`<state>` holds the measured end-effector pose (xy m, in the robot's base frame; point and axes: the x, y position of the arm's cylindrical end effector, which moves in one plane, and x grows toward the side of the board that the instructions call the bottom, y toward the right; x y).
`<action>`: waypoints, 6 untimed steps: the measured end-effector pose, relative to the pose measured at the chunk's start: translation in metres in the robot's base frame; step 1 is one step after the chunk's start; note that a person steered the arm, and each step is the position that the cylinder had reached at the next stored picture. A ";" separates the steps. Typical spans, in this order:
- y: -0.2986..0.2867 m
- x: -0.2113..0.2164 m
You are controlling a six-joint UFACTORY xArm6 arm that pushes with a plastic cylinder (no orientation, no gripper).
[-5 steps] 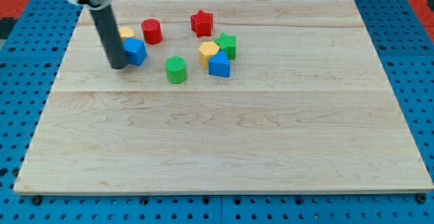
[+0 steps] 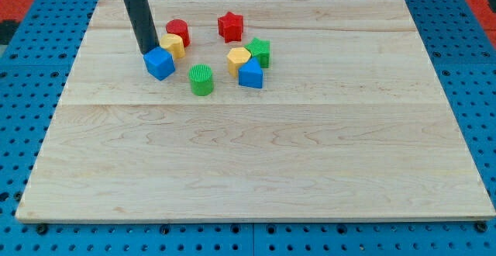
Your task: Move the blue cube vertically to the yellow heart
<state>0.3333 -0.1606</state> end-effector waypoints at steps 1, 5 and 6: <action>0.001 0.010; -0.017 0.115; 0.074 0.151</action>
